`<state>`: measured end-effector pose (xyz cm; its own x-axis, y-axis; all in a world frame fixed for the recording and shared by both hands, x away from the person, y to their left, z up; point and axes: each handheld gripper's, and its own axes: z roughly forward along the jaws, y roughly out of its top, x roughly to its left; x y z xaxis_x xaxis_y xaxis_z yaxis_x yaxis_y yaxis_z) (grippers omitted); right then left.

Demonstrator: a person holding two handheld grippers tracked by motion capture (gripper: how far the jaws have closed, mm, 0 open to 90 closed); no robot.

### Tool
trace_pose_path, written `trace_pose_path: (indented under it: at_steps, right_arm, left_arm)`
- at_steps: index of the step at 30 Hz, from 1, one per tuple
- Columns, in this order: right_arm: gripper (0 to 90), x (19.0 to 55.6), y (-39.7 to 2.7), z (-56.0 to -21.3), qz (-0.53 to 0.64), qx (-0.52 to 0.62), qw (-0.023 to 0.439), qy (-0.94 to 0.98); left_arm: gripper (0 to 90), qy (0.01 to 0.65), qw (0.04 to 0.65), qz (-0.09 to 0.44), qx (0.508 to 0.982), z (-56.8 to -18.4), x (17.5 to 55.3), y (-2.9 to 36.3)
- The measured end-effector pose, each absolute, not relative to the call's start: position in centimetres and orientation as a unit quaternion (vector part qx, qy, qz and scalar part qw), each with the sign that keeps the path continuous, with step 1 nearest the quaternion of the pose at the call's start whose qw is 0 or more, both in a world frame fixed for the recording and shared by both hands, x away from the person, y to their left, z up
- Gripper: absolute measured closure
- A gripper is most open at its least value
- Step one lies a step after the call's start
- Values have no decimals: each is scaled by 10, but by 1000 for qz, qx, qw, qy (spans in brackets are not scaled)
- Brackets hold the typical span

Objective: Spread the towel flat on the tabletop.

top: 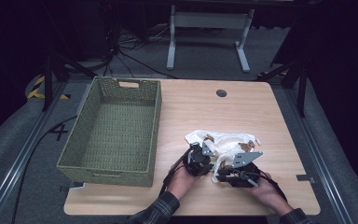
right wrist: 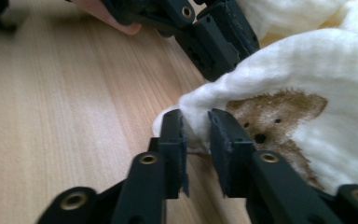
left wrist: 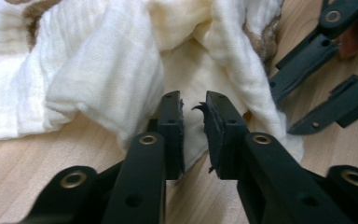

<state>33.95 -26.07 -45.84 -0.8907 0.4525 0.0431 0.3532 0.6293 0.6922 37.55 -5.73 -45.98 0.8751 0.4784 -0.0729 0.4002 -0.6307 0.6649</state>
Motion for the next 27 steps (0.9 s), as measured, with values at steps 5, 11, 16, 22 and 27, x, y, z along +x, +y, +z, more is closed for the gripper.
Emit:
trace_pose_path:
  at_steps: [5,11,16,22,27]
  right_arm:
    - [871,338,-260,-459,362,222,82,901]
    - [893,339,-264,-459,365,222,75,901]
    - [895,336,-278,-455,367,233,77,897]
    - [896,337,-294,-449,376,248,81,889]
    - [897,337,-307,-445,379,262,86,883]
  left_arm:
    - [853,247,355,52,900,-460,378,-56]
    - [782,254,370,37,893,-460,378,-56]
    - [725,241,371,38,896,-458,374,-58]
    - [641,235,367,31,899,-460,373,-64]
    - [624,229,373,33,899,-461,373,-66]
